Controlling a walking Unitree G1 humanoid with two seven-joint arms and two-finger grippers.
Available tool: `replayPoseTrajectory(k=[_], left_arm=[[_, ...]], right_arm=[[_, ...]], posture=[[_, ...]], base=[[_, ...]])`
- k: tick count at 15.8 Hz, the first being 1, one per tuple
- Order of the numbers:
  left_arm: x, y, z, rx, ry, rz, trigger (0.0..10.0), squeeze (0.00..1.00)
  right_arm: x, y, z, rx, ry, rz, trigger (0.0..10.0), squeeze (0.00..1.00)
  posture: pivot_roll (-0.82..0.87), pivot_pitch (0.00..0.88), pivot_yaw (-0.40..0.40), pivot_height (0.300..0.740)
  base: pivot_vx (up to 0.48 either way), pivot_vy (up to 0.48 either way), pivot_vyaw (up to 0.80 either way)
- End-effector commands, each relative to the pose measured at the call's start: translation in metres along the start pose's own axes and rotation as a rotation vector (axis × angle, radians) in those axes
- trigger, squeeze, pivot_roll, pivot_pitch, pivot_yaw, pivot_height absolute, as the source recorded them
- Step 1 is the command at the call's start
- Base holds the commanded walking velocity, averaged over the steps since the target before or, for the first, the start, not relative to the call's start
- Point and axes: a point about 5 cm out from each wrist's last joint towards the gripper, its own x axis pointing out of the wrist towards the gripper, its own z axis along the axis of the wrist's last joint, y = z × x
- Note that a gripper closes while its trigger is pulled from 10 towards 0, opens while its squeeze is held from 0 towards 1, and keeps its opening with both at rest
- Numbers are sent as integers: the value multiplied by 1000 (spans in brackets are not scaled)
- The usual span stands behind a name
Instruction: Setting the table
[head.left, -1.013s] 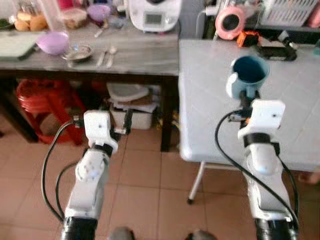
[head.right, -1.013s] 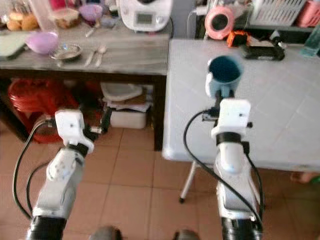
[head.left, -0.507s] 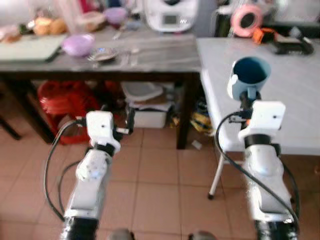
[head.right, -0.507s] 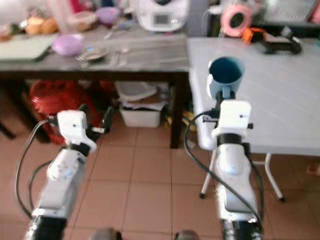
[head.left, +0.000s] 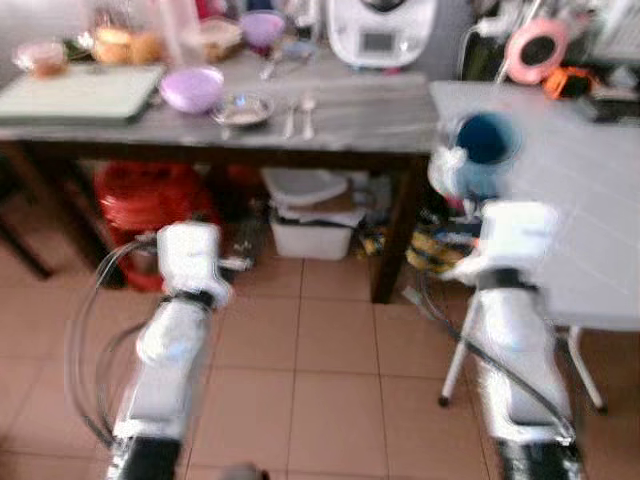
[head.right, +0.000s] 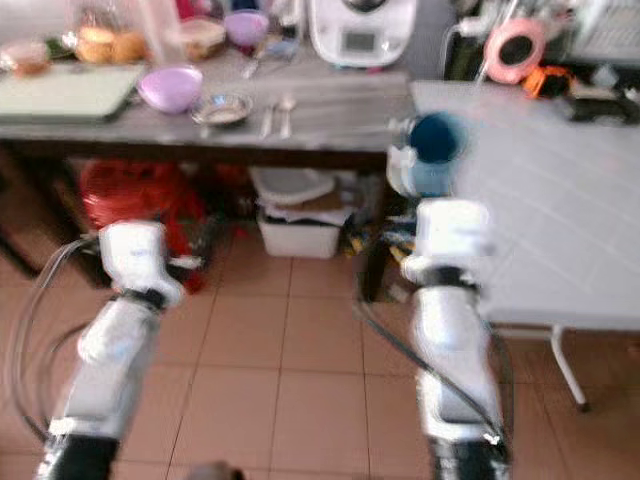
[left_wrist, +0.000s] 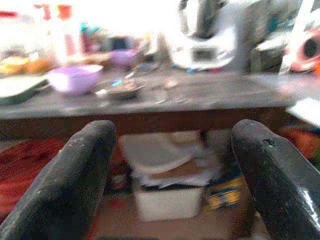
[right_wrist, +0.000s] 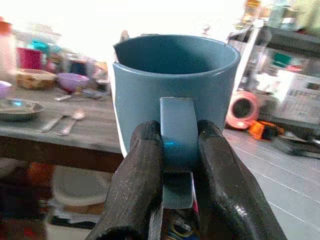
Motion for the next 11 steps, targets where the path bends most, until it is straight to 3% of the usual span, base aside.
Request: replayPoseTrajectory(k=[1, 9, 11], left_arm=[[4, -10, 5, -2, -24, -31, 10000, 0], [7, -9, 6, 4, -39, -20, 10000, 0], [7, -12, 8, 16, -47, -43, 10000, 0]], right_arm=[[1, -10, 6, -17, -28, -27, 10000, 0], [0, -6, 6, -6, -33, -2, 10000, 0], [2, -8, 7, -1, -38, -23, 10000, 0]], posture=[[-20, 0, 16, 740], [-23, 0, 19, 740], [-23, 0, 20, 740]], base=[[480, 0, 800], [480, 0, 800], [480, 0, 0]])
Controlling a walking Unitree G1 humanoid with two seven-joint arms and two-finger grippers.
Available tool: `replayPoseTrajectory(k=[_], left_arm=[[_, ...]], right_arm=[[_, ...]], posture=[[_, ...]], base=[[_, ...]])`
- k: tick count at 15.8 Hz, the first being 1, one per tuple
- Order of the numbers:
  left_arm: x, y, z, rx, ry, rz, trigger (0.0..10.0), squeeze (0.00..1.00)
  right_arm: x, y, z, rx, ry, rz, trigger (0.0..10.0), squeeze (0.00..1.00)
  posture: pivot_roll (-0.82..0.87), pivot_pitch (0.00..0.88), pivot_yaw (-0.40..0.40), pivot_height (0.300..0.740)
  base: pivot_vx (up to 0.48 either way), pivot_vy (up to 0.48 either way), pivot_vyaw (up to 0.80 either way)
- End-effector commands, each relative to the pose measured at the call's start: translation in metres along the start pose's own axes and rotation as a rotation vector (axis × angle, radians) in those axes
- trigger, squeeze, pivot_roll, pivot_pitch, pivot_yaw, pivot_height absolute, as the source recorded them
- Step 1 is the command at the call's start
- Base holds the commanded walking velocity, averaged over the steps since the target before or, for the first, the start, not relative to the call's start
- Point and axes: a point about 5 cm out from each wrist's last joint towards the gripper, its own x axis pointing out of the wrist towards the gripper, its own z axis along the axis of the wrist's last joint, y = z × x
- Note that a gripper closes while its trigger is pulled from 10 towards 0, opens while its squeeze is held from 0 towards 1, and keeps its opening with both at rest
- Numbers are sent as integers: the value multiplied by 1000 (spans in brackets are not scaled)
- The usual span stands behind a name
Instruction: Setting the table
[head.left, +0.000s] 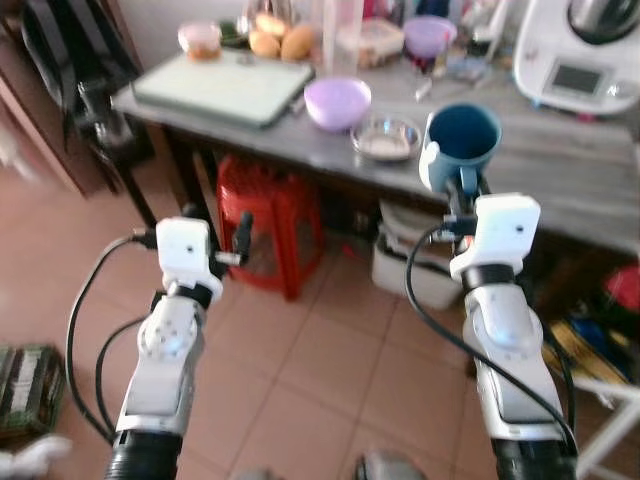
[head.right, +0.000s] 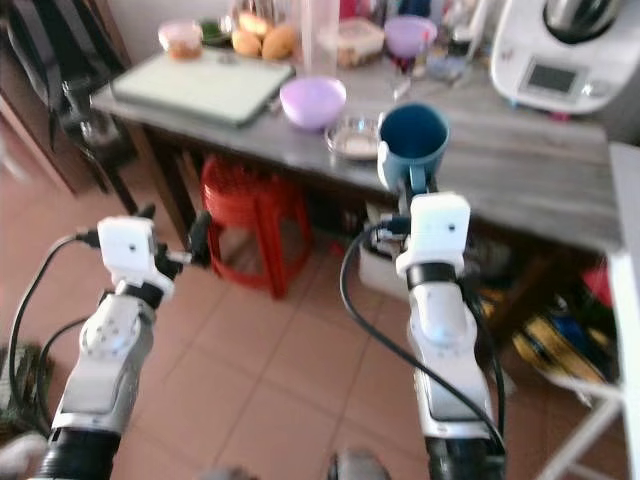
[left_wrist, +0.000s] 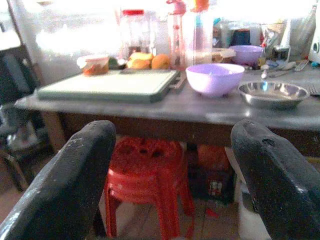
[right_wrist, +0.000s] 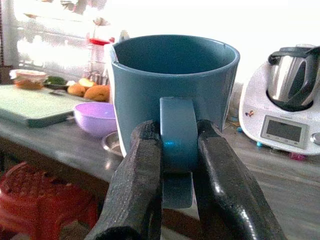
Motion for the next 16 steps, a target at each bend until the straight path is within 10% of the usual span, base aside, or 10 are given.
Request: replayPoseTrajectory(k=[1, 11, 16], left_arm=[[2, -10, 4, 15, -22, -46, 10000, 0], [-4, -14, 3, -35, -29, -69, 10000, 0], [-13, 8, 9, 14, -43, 2, 10000, 0]], right_arm=[[2, -10, 5, -14, -25, -49, 10000, 0], [5, -8, 1, 0, -4, -73, 10000, 0], [12, -13, -7, 72, 51, -82, 10000, 0]], posture=[[-22, 0, 19, 740], [-12, 0, 18, 740], [7, 0, 21, 740]], base=[[480, 0, 0], [466, 0, -363], [0, 0, 0]])
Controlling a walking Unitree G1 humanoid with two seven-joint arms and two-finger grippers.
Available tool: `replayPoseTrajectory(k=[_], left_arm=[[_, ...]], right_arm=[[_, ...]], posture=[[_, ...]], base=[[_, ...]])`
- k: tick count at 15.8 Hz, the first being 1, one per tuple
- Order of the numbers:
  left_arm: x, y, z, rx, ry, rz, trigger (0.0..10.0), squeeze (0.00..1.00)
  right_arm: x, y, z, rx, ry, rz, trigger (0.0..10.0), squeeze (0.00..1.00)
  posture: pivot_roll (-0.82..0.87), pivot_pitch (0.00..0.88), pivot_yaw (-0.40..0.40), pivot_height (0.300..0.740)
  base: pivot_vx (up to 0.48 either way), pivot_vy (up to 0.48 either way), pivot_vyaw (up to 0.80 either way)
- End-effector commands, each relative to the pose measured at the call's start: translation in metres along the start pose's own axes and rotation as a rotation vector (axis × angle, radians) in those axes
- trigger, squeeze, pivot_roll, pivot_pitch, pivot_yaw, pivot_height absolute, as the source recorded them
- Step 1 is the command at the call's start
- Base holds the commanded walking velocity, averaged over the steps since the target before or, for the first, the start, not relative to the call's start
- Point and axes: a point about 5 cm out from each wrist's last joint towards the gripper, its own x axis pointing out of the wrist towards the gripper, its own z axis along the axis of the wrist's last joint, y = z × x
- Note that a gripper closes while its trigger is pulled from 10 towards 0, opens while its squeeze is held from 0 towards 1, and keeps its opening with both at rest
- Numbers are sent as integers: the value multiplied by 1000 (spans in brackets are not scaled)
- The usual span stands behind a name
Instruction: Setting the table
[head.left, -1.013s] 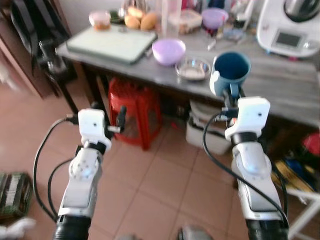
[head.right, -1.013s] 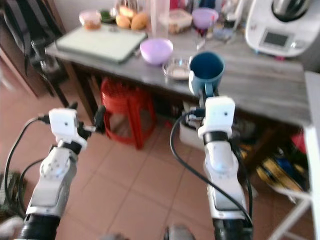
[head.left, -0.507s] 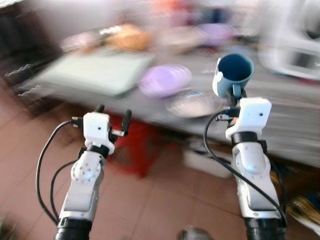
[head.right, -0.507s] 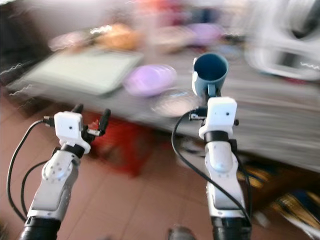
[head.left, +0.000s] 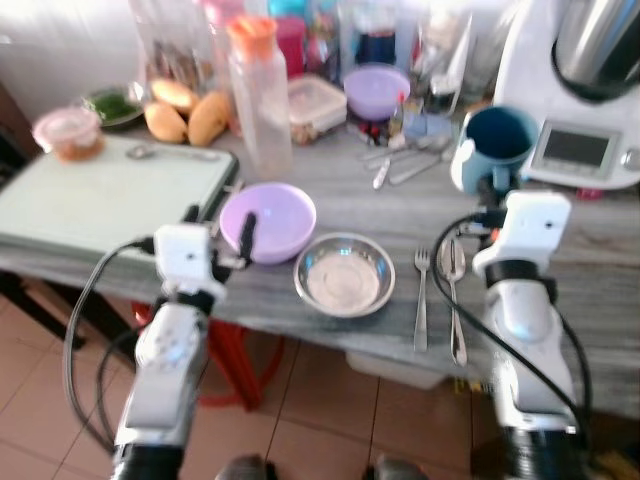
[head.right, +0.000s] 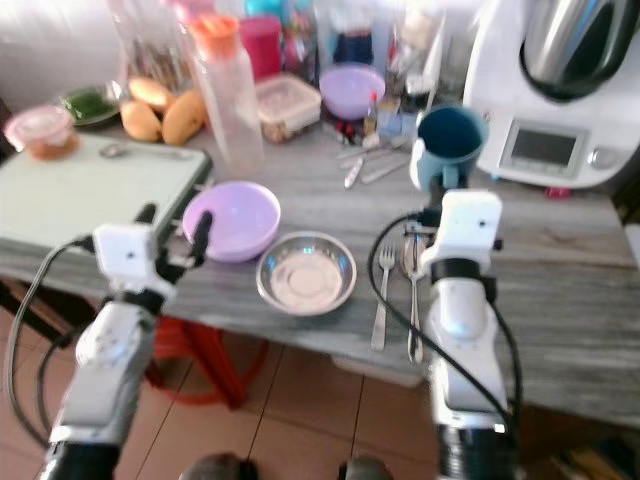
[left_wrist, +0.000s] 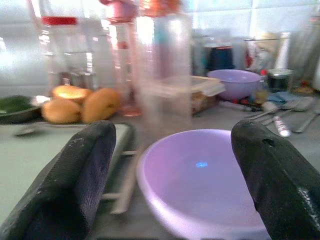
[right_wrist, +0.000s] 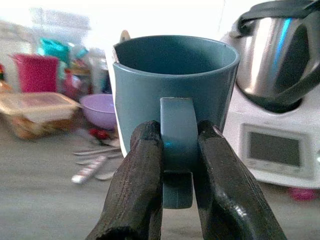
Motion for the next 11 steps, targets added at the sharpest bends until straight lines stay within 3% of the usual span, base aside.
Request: replayPoseTrajectory(k=[1, 6, 11], left_arm=[[-2, 1, 3, -1, -5, -15, 10000, 0], [-23, 7, 5, 18, 38, -83, 10000, 0], [-34, 6, 8, 17, 59, -114, 10000, 0]], right_arm=[[4, 1, 1, 26, 10, 4, 10000, 0], [20, 7, -9, 122, 83, 101, 10000, 0], [19, 20, -29, 187, 176, 215, 10000, 0]], posture=[[9, 0, 22, 740], [37, 69, 35, 740], [47, 108, 37, 740]], base=[[0, 0, 0], [0, 0, 0], [0, 0, 0]])
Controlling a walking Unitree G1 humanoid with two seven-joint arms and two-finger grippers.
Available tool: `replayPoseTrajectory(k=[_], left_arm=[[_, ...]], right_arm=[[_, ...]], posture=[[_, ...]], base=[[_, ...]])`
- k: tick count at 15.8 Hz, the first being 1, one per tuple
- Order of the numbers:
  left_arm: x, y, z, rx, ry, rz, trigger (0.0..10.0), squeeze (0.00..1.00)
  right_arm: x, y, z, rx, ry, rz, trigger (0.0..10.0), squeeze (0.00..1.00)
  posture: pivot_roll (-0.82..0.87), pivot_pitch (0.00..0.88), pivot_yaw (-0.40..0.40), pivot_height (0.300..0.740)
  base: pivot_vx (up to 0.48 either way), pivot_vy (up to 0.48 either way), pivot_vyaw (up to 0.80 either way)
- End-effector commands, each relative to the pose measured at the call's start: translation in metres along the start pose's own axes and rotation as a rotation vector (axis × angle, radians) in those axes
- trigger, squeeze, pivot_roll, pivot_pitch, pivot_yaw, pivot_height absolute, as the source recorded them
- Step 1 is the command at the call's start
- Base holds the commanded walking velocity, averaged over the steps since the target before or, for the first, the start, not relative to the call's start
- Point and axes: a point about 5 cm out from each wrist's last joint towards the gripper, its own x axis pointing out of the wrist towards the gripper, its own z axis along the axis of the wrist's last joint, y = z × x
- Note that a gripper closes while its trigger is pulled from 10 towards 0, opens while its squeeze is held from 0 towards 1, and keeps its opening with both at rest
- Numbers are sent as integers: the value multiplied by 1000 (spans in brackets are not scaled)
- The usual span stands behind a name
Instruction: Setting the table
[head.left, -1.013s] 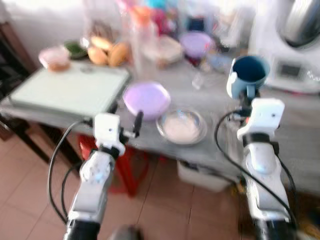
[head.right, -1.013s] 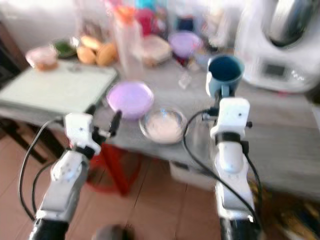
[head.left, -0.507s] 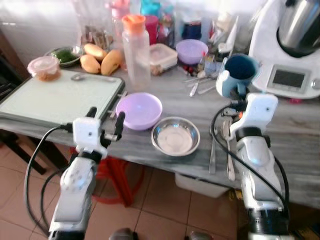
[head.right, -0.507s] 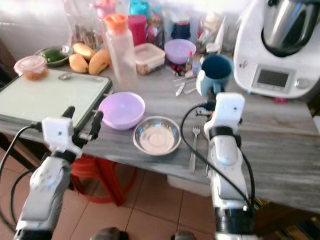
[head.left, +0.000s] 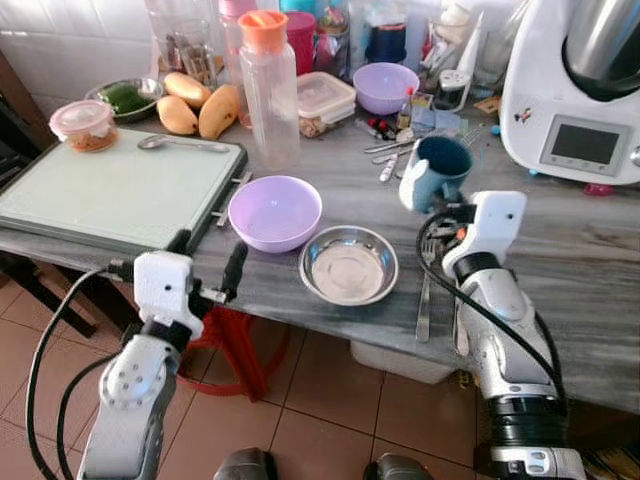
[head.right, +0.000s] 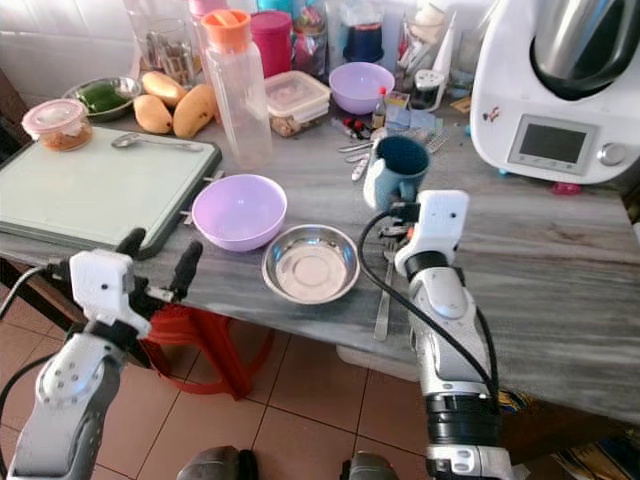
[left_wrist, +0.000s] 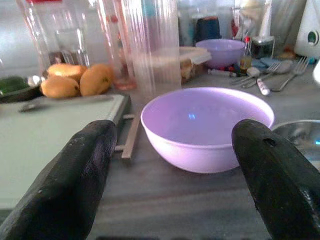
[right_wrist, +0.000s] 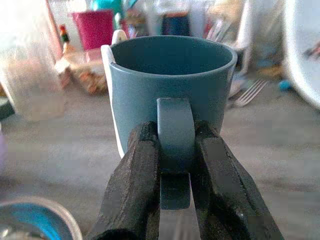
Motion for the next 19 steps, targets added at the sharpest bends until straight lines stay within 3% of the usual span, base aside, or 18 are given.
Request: replayPoseTrajectory(k=[1, 5, 13, 14, 16, 19], left_arm=[[0, 0, 4, 6, -4, -15, 10000, 0], [-4, -3, 5, -1, 8, -22, 10000, 0], [-4, -6, 4, -11, 19, -25, 10000, 0], [-3, -6, 3, -12, 20, -25, 10000, 0], [-2, -7, 3, -14, 20, -27, 10000, 0], [-1, -9, 2, -16, 19, -31, 10000, 0]], right_arm=[[2, 5, 1, 15, -2, 28, 10000, 0], [-3, 17, -10, 31, 35, 129, 10000, 0], [-9, 18, -20, -23, 76, 194, 10000, 0], [-10, 17, -22, -35, 81, 188, 10000, 714], [-10, 13, -23, -52, 82, 181, 10000, 1000], [-9, 9, -23, -71, 79, 164, 10000, 1000]], posture=[[48, 110, 36, 740], [52, 119, 38, 740], [45, 115, 28, 740], [43, 113, 27, 740], [41, 108, 25, 740], [40, 104, 24, 740]], base=[[0, 0, 0], [0, 0, 0], [0, 0, 0], [0, 0, 0], [0, 0, 0], [0, 0, 0]])
